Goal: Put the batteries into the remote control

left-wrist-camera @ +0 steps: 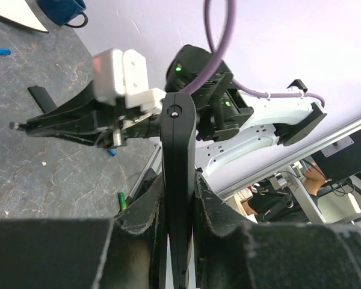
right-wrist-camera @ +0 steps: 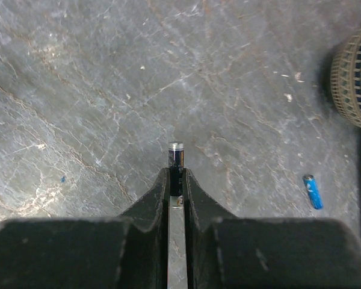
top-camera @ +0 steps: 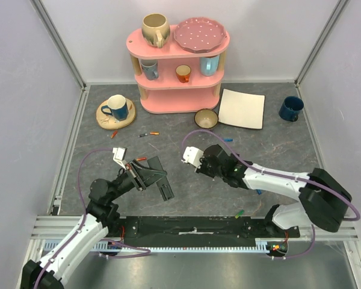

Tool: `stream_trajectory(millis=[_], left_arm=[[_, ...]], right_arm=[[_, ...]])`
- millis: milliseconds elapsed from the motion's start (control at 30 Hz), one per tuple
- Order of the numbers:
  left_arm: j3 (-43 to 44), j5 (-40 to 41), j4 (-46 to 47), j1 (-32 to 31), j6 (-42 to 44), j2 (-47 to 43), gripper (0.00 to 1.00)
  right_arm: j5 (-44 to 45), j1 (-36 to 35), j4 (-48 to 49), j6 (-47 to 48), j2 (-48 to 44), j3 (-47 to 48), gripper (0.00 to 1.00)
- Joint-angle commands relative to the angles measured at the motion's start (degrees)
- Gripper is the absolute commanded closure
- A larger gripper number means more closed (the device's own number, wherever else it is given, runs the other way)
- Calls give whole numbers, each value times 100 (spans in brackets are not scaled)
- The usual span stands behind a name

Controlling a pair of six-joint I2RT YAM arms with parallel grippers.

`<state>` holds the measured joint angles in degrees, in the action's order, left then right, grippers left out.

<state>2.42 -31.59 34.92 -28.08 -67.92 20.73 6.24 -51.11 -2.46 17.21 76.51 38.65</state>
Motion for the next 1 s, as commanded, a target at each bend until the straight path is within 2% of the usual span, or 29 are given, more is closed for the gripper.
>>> stream_trajectory(millis=[0,300,600,733,967], left_arm=[[-646,-5,-64,30,51,-113,98],[-646,-5,-327,30,112,-341,98],[-646,39,-459,30,174,-430,98],[-637,48,-486,30,174,-447,98],[-655,48,-503,30,148,-482,98]], right_arm=[[-237,5,466,423,574,63,100],[-606,14,439,1327,1244,327,99],[-861,5,79,1311,1446,529,99],[-791,5,61,1127,1419,529,78],[-659,-4,105,907,1349,406,61]])
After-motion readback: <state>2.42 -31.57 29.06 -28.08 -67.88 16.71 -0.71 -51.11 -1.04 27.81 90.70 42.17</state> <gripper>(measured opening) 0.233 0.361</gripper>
